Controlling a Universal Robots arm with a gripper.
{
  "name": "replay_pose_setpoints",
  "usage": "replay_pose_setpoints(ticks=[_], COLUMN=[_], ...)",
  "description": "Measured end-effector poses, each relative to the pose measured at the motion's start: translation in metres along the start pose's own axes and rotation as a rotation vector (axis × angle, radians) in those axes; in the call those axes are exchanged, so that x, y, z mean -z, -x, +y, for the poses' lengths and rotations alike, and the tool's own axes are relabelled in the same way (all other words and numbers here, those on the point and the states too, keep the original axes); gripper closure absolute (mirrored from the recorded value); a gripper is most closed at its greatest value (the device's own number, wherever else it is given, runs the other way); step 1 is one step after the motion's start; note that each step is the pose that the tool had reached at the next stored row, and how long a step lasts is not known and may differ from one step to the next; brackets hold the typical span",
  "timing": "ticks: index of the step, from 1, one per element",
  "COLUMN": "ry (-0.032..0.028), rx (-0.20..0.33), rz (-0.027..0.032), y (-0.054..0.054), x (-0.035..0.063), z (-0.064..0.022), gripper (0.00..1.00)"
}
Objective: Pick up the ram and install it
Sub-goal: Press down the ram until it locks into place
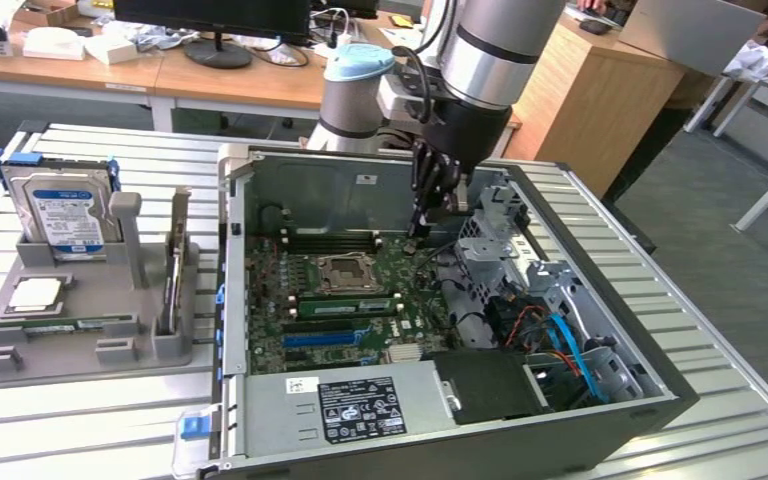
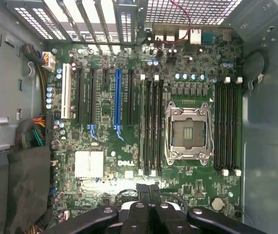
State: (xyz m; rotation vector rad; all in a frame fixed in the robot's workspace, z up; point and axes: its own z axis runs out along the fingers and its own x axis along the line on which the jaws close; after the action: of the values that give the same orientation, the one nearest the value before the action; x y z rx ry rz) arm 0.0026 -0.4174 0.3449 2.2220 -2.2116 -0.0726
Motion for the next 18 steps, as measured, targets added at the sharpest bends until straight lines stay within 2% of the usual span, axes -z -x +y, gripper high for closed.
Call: replay_pose_setpoints(ticks=[6,18], ry=[0.0000,0.0000], rx=[0.000,0.000], rz=[-0.0001,0.0000], y=[0.000,0.000], x=[-0.0007,-0.0104], z=[0.0000,-0.0004], gripper=[0.90,0.90])
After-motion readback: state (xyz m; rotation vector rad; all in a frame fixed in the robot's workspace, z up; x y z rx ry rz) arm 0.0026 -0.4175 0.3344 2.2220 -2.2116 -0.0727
